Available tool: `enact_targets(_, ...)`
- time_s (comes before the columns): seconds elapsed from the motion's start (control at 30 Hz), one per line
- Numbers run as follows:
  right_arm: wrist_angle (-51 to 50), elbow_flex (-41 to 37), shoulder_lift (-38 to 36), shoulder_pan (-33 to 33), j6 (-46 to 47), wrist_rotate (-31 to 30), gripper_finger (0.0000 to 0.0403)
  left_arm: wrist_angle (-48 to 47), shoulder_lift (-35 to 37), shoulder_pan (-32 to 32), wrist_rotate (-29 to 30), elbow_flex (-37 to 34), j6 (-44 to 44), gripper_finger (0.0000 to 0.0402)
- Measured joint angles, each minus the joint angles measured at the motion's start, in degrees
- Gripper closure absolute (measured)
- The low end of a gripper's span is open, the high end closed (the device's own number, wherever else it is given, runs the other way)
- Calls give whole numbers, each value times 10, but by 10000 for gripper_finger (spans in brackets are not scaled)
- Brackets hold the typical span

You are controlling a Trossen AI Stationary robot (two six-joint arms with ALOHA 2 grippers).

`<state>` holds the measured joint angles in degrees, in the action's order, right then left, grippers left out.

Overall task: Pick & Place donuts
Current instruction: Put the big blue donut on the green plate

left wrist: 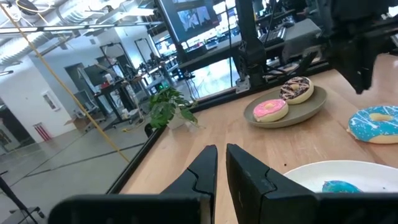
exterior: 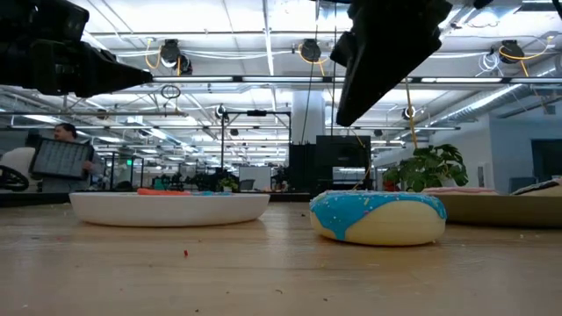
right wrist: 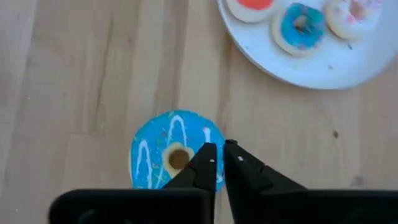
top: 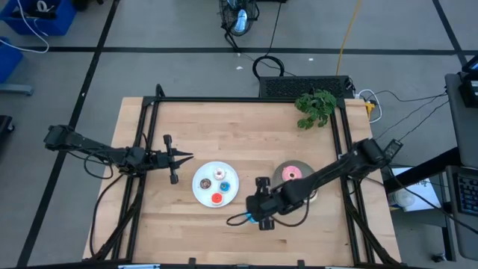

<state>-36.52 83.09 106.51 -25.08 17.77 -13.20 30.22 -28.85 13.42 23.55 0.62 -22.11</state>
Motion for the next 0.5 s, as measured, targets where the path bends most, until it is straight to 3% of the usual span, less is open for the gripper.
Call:
enact_targets(0.13,15,1,6,3,-24,18,346,-1,0,0,0,0,0,360)
enact_targets(0.3,15,1,7,15,-14,58,259,-4,0,0,0,0,0,360)
enact_targets(0.5,15,-7,7,19,-30,59,162,-4,0,0,0,0,0,360)
